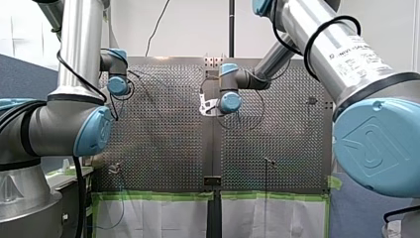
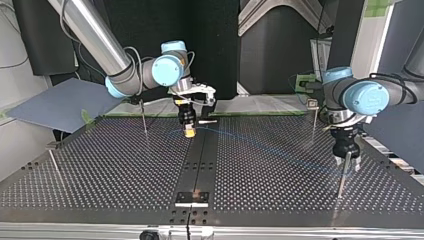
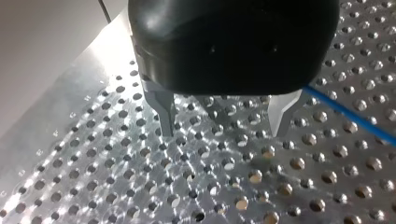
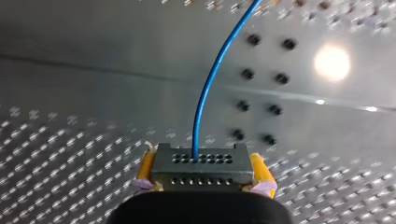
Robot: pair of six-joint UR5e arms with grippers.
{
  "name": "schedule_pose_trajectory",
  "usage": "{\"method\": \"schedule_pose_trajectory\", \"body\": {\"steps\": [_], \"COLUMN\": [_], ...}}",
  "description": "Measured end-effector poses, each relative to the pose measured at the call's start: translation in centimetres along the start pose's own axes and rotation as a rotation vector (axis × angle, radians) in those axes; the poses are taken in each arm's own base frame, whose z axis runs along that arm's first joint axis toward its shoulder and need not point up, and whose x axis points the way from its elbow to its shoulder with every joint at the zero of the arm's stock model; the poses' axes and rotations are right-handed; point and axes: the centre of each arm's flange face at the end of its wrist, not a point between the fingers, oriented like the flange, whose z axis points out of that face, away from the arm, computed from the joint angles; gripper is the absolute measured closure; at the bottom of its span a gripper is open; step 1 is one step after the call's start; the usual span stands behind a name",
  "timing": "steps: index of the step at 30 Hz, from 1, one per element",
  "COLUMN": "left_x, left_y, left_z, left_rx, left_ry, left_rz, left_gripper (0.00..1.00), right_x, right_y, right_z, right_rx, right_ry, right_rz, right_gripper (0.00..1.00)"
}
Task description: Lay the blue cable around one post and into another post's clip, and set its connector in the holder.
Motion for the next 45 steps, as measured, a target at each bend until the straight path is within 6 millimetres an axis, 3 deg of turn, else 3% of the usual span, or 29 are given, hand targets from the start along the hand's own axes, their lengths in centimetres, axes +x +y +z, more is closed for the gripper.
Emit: {"method": "schedule_pose_trajectory", "body": {"steps": [16,32,38,45], "left_x": [1.2,2.6,2.7,2.7], "left_y": [-0.1,-0.6,-0.6,-0.7], "left_z": [-0.6,-0.8,-0.8,-0.9], "left_rx": [-0.012,-0.004,-0.003,-0.007], "left_ry": [0.008,0.037,0.037,0.035], "left_rz": [-0.009,-0.029,-0.027,-0.027], "left_gripper": [0.0,0.0,0.0,0.0], "right_x": [-5.8,-11.3,-13.4,-17.8], "right_y": [5.9,14.5,16.6,18.1], "right_z": [-0.2,-1.2,-2.2,-3.7], "right_rx": [-0.062,-0.189,-0.237,-0.267], "right_ry": [-0.01,-0.02,-0.027,-0.066], "right_rz": [0.046,0.078,0.081,0.084], "right_gripper": [1.0,1.0,1.0,1.0]}}
